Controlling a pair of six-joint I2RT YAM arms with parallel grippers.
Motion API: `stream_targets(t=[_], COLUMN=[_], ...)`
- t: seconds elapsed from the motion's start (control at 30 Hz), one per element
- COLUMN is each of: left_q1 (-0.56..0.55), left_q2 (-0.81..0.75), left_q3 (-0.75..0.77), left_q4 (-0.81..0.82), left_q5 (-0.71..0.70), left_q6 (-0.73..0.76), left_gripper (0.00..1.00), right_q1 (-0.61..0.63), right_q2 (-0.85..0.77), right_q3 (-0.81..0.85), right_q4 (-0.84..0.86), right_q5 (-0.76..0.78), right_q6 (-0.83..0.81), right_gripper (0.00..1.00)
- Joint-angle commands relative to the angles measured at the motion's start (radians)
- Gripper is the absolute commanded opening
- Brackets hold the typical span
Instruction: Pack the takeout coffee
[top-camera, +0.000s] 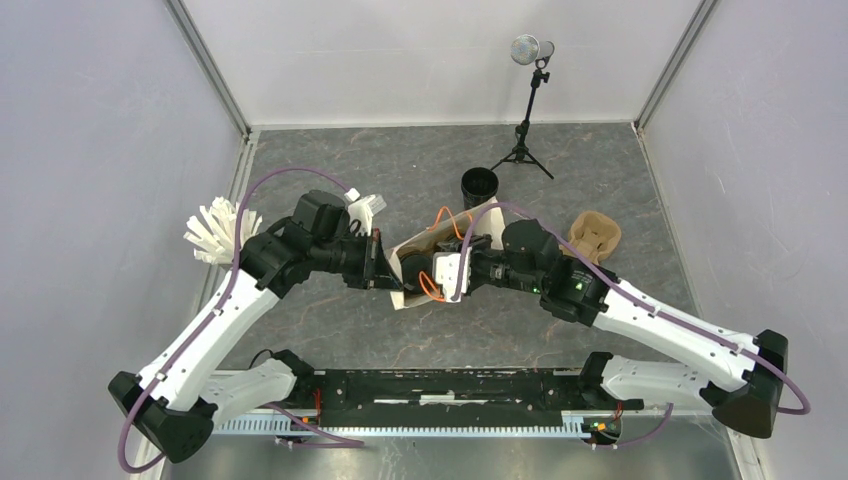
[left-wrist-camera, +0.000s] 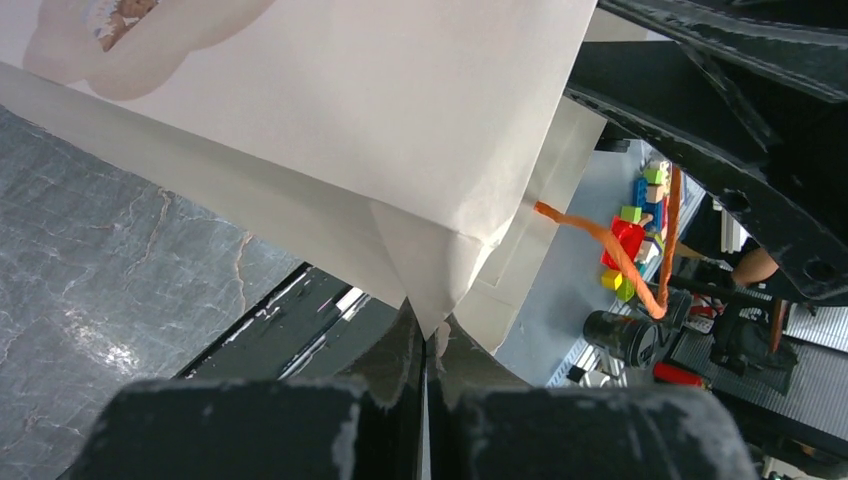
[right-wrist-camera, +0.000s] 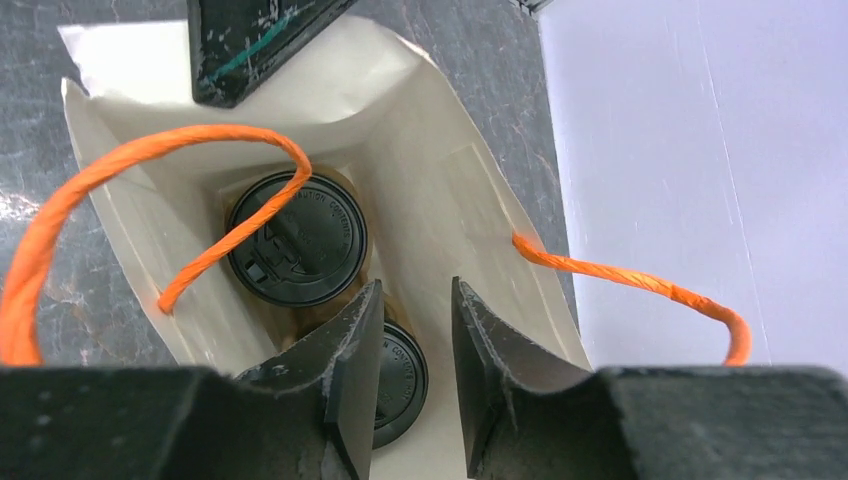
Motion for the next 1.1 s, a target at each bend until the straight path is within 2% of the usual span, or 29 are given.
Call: stream_targets(t=[0.0, 0.43, 0.57, 0.9, 1.07], left_q1=[-0.005, -0.003, -0.002, -0.003, -0.001], left_q2=[0.008, 0.061, 0.071, 0.074, 0.102], left_q3=[0.057, 0.160, 0.168, 0.183, 0.220], left_q4=[-0.005, -0.116, -0.147, -0.164, -0.178], left_q5=[-0.019, -0.124, -0.144, -0.204, -0.258], left_q6=[-0.048, -0.119, -0.122, -0.143, -0.156], left_gripper=[0.04, 0.04, 0.05, 0.10, 0.10], right_q1=[-0.003, -0.004, -0.005, -0.006, -0.005], right_q2=[-0.018, -0.073, -0.089, -0.111, -0.182], right_q3=[0.061, 0.041, 0.023, 0.050, 0.024], right_q4=[0.029, 0.135, 0.176, 0.208, 0.319], right_q5=[0.000, -0.016, 0.019, 0.101, 0.089], right_q6=[0.069, 0.218, 0.241, 0.303, 0.334], right_gripper=[0.39, 0.46, 0.53, 0.56, 0.66])
